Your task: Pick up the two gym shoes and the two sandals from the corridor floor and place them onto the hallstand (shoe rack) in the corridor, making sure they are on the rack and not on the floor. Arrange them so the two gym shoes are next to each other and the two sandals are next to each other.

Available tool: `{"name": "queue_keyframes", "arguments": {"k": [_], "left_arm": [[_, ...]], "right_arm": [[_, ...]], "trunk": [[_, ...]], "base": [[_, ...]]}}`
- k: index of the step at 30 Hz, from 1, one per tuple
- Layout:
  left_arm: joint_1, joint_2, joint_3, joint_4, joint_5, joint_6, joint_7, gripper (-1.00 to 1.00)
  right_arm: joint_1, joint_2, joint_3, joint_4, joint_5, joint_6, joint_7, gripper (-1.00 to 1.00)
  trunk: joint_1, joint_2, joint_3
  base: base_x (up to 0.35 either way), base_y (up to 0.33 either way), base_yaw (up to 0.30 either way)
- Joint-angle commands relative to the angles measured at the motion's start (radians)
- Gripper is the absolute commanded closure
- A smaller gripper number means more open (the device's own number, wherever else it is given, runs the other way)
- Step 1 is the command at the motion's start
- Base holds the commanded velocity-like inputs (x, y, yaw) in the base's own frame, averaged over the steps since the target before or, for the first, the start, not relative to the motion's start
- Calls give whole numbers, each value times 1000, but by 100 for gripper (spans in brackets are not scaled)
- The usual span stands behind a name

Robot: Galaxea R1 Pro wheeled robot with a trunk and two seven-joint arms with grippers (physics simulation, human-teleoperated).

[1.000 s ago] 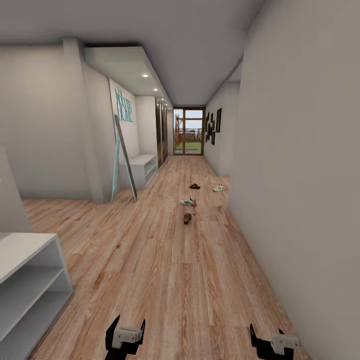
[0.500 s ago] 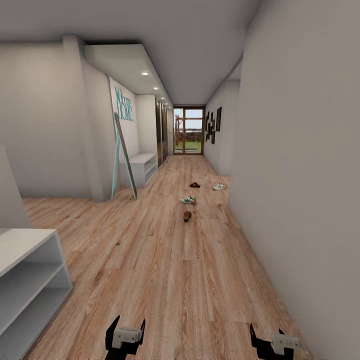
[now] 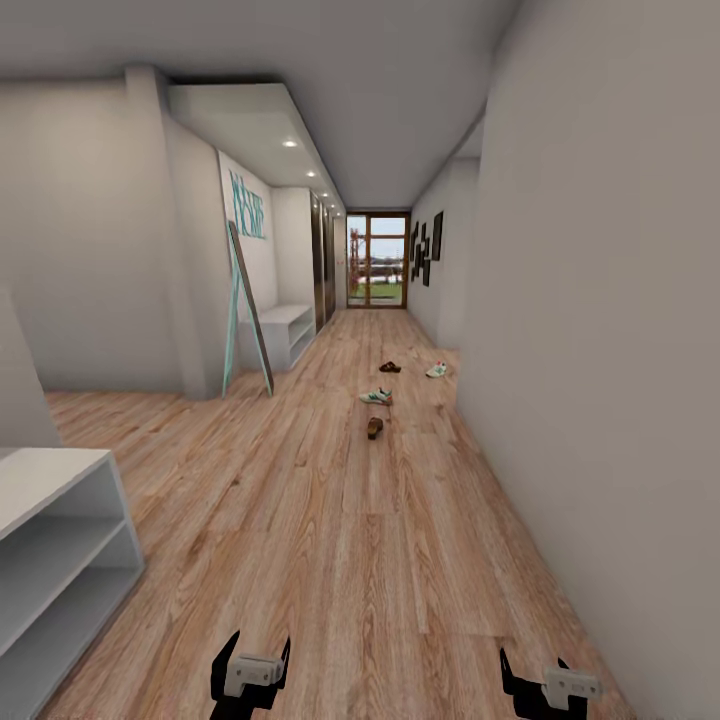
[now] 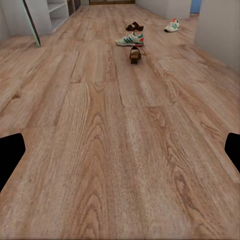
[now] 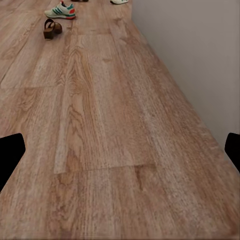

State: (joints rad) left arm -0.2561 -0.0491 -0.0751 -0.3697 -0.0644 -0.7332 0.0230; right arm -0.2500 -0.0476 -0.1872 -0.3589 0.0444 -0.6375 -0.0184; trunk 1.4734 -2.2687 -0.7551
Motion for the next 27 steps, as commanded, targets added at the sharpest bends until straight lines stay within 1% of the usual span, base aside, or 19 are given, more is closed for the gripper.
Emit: {"name": "queue_keyframes", "arguments": {"k": [1, 27], "left_arm": [[0, 0, 0, 0, 0, 0, 0, -100], [0, 0, 0, 0, 0, 0, 0, -100]], "right_arm": [[0, 0, 0, 0, 0, 0, 0, -100], [0, 0, 0, 0, 0, 0, 0, -100]], "trunk": [[4, -7, -3], [104, -189, -85]], "base": [[0, 0, 0], [0, 0, 0]]}}
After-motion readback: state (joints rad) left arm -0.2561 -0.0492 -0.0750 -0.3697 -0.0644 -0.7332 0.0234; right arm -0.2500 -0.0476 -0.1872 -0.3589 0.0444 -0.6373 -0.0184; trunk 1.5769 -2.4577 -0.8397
